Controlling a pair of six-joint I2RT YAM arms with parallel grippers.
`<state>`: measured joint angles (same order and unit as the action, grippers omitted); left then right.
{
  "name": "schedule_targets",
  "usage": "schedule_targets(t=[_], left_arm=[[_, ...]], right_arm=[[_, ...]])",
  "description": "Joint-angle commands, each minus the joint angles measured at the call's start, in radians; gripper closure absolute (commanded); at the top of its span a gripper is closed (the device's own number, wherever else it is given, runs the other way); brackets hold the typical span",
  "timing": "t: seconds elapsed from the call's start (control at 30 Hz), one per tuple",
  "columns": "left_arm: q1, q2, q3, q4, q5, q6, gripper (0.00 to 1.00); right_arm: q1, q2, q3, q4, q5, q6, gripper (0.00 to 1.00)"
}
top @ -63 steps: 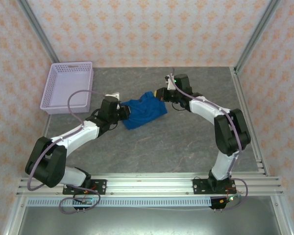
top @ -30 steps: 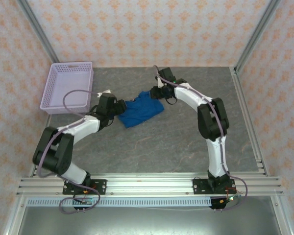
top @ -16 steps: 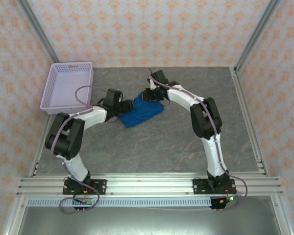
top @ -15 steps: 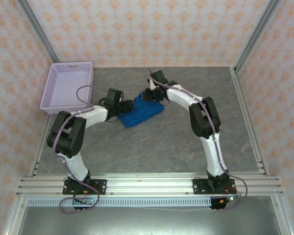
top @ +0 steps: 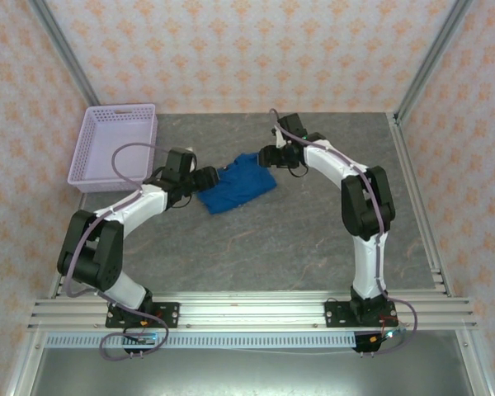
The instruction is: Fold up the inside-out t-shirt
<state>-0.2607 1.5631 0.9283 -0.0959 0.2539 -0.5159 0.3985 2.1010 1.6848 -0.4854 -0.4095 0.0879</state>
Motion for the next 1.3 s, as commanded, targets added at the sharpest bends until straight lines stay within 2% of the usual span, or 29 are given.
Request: schedule_targets(t=[0.0, 0.2, 0.37, 0.4, 0.53, 0.6, 0.63, 0.7, 0.87, 1.0, 1.07, 1.27], left_arm=[[0.014, 0.014, -0.016, -0.069, -0.023, -0.003, 0.31], [0.018, -0.008, -0.033, -0.088, -0.037, 0.013, 0.31], [0.021, -0.043, -0.061, -0.099, -0.03, 0.009, 0.31], [0.02, -0.055, -0.068, -0.1, -0.029, 0.009, 0.31], [0.02, -0.105, -0.083, -0.126, -0.035, 0.012, 0.31], [0.02, -0.136, -0.089, -0.142, -0.047, 0.016, 0.31], [0.02, -0.154, -0.09, -0.154, -0.055, 0.02, 0.31], [0.02, -0.185, -0.089, -0.177, -0.073, 0.028, 0.31], [0.021, -0.246, -0.086, -0.224, -0.1, 0.047, 0.31], [0.02, -0.263, -0.086, -0.228, -0.101, 0.046, 0.31], [0.021, -0.259, -0.084, -0.221, -0.099, 0.043, 0.31], [0.02, -0.246, -0.073, -0.226, -0.094, 0.048, 0.31]], right_arm=[[0.012, 0.107, 0.085, -0.048, -0.079, -0.008, 0.29], [0.047, 0.232, 0.216, -0.112, -0.153, -0.01, 0.27], [0.056, 0.269, 0.218, -0.122, -0.143, 0.006, 0.33], [0.056, 0.269, 0.216, -0.121, -0.143, 0.006, 0.38], [0.053, 0.259, 0.22, -0.138, -0.139, 0.006, 0.74], [0.045, 0.24, 0.208, -0.136, -0.14, 0.002, 0.88], [0.036, 0.226, 0.198, -0.137, -0.131, -0.003, 0.94], [0.011, 0.186, 0.168, -0.142, -0.101, -0.023, 0.98], [-0.115, 0.054, 0.078, -0.205, 0.091, -0.142, 1.0], [-0.254, -0.017, 0.029, -0.224, 0.35, -0.224, 1.0], [-0.318, -0.019, 0.039, -0.219, 0.442, -0.239, 1.0], [-0.484, 0.08, 0.196, -0.201, 0.516, -0.221, 0.98]])
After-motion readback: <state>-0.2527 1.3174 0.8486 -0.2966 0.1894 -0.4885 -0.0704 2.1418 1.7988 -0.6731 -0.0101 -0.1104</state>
